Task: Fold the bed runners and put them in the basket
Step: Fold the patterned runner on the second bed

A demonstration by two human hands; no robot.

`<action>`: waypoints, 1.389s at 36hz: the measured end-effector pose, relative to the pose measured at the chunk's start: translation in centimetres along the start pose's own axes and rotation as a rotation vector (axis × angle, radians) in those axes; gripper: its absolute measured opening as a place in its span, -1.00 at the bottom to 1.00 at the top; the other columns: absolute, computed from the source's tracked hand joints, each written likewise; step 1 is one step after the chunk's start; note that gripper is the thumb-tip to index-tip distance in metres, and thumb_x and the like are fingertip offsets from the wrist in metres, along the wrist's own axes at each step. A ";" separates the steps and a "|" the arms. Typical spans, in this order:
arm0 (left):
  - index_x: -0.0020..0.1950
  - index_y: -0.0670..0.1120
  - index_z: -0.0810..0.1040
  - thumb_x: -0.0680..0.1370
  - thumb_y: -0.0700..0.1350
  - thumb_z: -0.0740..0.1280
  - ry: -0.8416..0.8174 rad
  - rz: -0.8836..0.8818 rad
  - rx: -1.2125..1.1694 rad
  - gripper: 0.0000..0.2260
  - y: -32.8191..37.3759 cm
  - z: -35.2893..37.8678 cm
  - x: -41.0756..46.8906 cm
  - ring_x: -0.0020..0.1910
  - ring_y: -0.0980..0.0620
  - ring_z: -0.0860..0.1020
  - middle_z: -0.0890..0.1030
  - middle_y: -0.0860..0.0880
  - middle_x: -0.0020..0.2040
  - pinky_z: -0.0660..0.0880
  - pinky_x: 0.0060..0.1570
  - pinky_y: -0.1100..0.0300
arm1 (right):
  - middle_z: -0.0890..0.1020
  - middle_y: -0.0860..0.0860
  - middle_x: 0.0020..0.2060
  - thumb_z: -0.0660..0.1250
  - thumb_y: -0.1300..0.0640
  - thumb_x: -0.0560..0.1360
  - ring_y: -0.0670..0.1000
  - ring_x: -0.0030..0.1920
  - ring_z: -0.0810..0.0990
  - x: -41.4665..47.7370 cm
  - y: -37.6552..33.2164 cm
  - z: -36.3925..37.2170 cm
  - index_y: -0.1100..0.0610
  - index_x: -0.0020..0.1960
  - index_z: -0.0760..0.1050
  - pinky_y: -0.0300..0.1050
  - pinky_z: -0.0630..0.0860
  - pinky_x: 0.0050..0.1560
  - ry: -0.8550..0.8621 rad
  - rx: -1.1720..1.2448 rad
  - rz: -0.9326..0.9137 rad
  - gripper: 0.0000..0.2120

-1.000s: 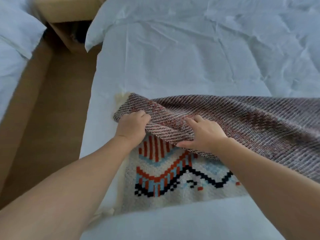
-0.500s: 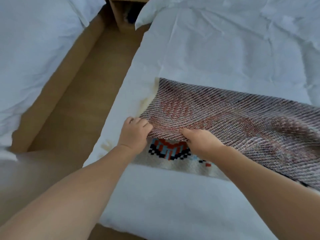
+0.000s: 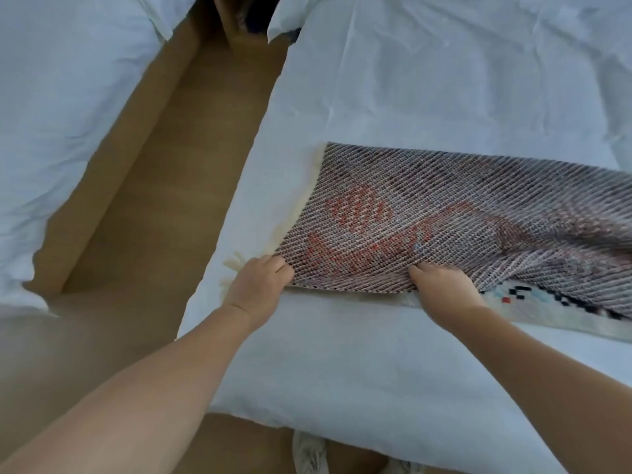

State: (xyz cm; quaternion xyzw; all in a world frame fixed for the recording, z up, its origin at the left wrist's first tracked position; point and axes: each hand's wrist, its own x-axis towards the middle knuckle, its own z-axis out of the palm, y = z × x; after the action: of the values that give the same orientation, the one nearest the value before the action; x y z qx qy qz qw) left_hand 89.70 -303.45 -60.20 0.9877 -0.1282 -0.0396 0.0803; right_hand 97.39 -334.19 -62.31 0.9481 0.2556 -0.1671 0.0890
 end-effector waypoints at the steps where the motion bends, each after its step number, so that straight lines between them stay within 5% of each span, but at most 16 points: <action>1: -0.31 -0.21 0.46 0.05 -0.56 0.32 -0.019 -0.010 0.006 -0.66 0.1 0.5 -0.3 -0.38 -0.14 0.44 0.46 -0.16 -0.34 0.31 -0.41 0.09 | 0.52 -0.01 0.20 0.14 0.22 0.51 0.05 0.22 0.50 -0.5 -0.1 0.3 0.08 0.35 0.33 -0.04 0.37 0.16 -0.002 -0.009 -0.005 -0.59; 8: 0.02 -0.08 0.39 0.32 -0.37 0.22 -0.133 -0.125 0.102 -0.67 0.9 2.6 -0.3 0.01 -0.06 0.37 0.41 -0.03 0.00 0.27 -0.04 0.12 | 0.25 0.04 0.48 0.09 0.17 0.55 0.10 0.46 0.20 -2.1 2.1 1.1 0.07 0.52 0.12 0.04 0.12 0.43 0.013 -0.116 0.141 -0.46; 17: 0.41 -0.09 0.19 0.39 -0.10 0.19 -0.171 0.084 0.023 -0.42 9.5 3.6 4.3 0.35 -0.07 0.16 0.24 -0.06 0.38 0.02 0.40 0.05 | 0.07 0.20 0.53 0.15 0.22 0.52 0.24 0.51 0.02 -5.7 6.2 2.1 0.12 0.54 0.06 0.17 0.03 0.46 0.041 -0.040 0.298 -0.38; 24: 0.50 -0.13 0.06 0.47 -0.03 0.17 -0.137 0.213 0.002 -0.37 19.8 5.7 9.5 0.46 -0.08 0.03 0.13 -0.10 0.49 -0.11 0.45 0.06 | 0.37 0.24 0.36 0.32 0.29 0.42 0.26 0.36 0.31 -9.7 13.4 4.8 0.22 0.42 0.30 0.17 0.29 0.32 0.114 0.118 0.409 -0.43; 30: 0.50 -0.05 -0.35 0.48 -0.31 0.11 -0.153 0.146 -0.028 -0.23 26.0 8.4 13.2 0.50 0.00 -0.25 -0.21 -0.04 0.55 -0.34 0.36 0.15 | 0.31 0.22 0.42 0.25 0.26 0.46 0.23 0.42 0.24 -12.5 21.7 7.9 0.18 0.45 0.25 0.12 0.15 0.38 0.087 0.065 0.465 -0.44; 35: 0.51 -0.06 -0.33 0.49 -0.41 0.12 -0.212 0.004 -0.041 -0.21 27.7 9.2 14.6 0.52 -0.03 -0.14 -0.15 -0.10 0.56 -0.16 0.45 0.13 | 0.17 0.15 0.51 0.09 0.22 0.53 0.15 0.49 0.13 -13.0 26.1 9.5 0.15 0.52 0.08 0.08 0.10 0.44 0.021 0.077 0.425 -0.43; 42: 0.54 -0.09 -0.20 0.46 -0.43 0.11 -0.353 0.022 0.007 -0.24 27.9 8.9 13.7 0.52 -0.04 -0.17 -0.14 -0.12 0.56 -0.25 0.43 0.13 | 0.47 0.09 0.35 0.15 0.25 0.41 0.05 0.35 0.42 -15.5 29.2 9.5 0.17 0.35 0.40 -0.04 0.21 0.35 0.064 0.145 0.231 -0.50; 45: 0.54 -0.06 -0.18 0.45 -0.44 0.10 -0.447 0.054 0.047 -0.23 27.6 8.4 12.3 0.50 -0.02 -0.25 -0.23 -0.09 0.55 -0.32 0.38 0.17 | 0.46 0.06 0.37 0.11 0.23 0.45 0.04 0.39 0.38 -18.1 30.1 9.9 0.14 0.37 0.41 -0.01 0.15 0.43 -0.038 0.083 0.112 -0.51; 50: 0.54 0.04 -0.17 0.51 -0.19 0.09 -0.520 0.033 -0.022 -0.32 27.9 7.3 12.4 0.48 0.11 -0.31 -0.28 0.04 0.53 -0.35 0.38 0.18 | 0.52 0.06 0.31 0.04 -0.12 0.56 0.13 0.38 0.37 -17.8 31.4 8.7 0.08 0.32 0.47 0.10 0.18 0.42 -0.066 0.062 -0.012 -0.52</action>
State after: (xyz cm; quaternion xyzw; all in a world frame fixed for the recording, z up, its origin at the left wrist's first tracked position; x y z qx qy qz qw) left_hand 94.01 -334.38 -63.39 0.9412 -0.1602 -0.2921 0.0559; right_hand 96.68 -371.34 -61.30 0.9428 0.2528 -0.2065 0.0671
